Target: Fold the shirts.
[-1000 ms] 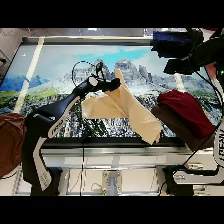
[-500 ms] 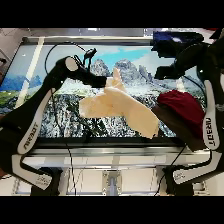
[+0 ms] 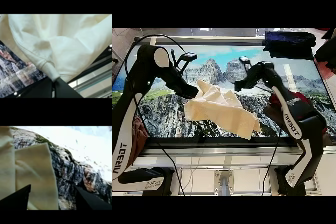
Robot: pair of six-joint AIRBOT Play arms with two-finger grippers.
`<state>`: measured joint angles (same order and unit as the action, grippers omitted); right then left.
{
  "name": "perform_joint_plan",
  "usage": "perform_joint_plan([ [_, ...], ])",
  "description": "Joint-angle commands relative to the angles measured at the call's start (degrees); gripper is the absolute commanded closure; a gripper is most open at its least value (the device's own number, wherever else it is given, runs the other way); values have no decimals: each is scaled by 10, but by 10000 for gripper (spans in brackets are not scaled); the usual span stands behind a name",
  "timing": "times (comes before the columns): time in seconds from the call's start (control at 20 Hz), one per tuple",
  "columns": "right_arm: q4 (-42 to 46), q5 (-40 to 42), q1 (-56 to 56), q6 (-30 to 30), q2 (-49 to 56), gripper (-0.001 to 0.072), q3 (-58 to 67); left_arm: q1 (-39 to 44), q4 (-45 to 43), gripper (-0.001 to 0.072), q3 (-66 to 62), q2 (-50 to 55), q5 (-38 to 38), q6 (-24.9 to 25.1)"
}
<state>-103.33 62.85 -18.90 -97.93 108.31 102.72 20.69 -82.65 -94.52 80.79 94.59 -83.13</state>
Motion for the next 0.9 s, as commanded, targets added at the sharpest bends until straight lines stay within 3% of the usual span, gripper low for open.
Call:
perform_joint_plan([
  [0.0,4,-38,-52,-11,31,100,1,0,-12,696,27,-7,43,0],
  [0.35,2,-54,-33,-12,77,102,3,0,-11,696,83,-7,52,0],
  [0.65,-18,-61,-13,-12,90,162,5,0,-11,696,83,-7,24,0],
  [0.85,-61,-32,-16,-25,110,163,5,0,-11,695,83,-7,21,0],
])
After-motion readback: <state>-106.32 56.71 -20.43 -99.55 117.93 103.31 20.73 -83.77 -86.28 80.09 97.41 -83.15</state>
